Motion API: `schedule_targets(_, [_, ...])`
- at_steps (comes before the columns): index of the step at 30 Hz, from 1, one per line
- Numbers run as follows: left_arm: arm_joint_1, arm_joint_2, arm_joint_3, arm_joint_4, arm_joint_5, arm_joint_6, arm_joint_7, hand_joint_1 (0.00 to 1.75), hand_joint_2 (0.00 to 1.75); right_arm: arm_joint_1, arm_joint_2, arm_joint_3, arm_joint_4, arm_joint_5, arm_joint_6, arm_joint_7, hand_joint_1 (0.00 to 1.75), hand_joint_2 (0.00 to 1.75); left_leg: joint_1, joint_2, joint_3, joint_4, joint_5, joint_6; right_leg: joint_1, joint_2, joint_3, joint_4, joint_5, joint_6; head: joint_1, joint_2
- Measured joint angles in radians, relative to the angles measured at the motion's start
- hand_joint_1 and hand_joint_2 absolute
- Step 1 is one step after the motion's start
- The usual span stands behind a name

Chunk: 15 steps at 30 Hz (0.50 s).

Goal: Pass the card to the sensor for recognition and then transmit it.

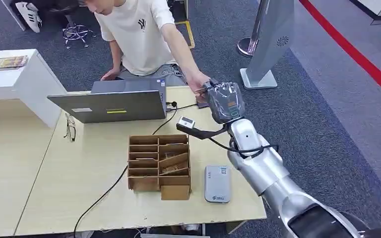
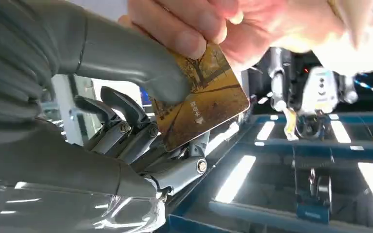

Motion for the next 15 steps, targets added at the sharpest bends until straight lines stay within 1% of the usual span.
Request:
schedule_targets(2, [-0.001,0.000,-0.003,0.000,0.000,-0.004,0.000,0.00,0.00,-0.003,-0.004,0.000,0.031,0.008,0.004,0.003,1.75,1.75,0.000,0.000,0.000,0.000,0.000,0.000,0.000,0.000,0.000,0.000,0.000,0.000,0.000,0.000])
schedule_targets(3, [0.000,0.000,-0.004,0.000,0.000,-0.005,0.001,0.00,0.00,-0.003,-0.005,0.001,0.045,0.012,0.005,0.006,1.38,1.75,0.000,0.000,0.000,0.000,0.000,0.000,0.000,0.000,0.000,0.000,0.000,0.000,0.000,0.000])
schedule_targets(4, [0.000,0.000,-0.007,0.000,0.000,-0.007,0.002,0.00,0.00,-0.004,-0.005,0.001,0.059,0.015,0.006,0.010,0.44,1.75,0.000,0.000,0.000,0.000,0.000,0.000,0.000,0.000,0.000,0.000,0.000,0.000,0.000,0.000])
schedule_targets(5, [0.000,0.000,-0.010,0.000,0.000,-0.008,0.002,0.00,0.00,-0.004,-0.005,0.002,0.070,0.016,0.008,0.011,0.10,1.75,0.000,0.000,0.000,0.000,0.000,0.000,0.000,0.000,0.000,0.000,0.000,0.000,0.000,0.000])
schedule_targets(7, [-0.001,0.000,-0.013,0.000,0.000,-0.008,0.003,0.00,0.00,-0.003,-0.005,0.005,0.095,0.021,0.023,0.011,0.00,1.75,0.000,0.000,0.000,0.000,0.000,0.000,0.000,0.000,0.000,0.000,0.000,0.000,0.000,0.000])
schedule_targets(11, [-0.001,-0.002,-0.015,0.000,0.000,-0.013,0.008,0.00,0.00,0.000,-0.005,0.011,0.134,0.032,0.056,0.010,0.00,1.75,0.000,0.000,0.000,0.000,0.000,0.000,0.000,0.000,0.000,0.000,0.000,0.000,0.000,0.000])
schedule_targets(15, [0.000,-0.002,-0.015,0.000,0.001,-0.014,0.010,0.00,0.00,0.005,-0.005,0.025,0.157,0.026,0.063,0.010,0.00,1.75,0.000,0.000,0.000,0.000,0.000,0.000,0.000,0.000,0.000,0.000,0.000,0.000,0.000,0.000])
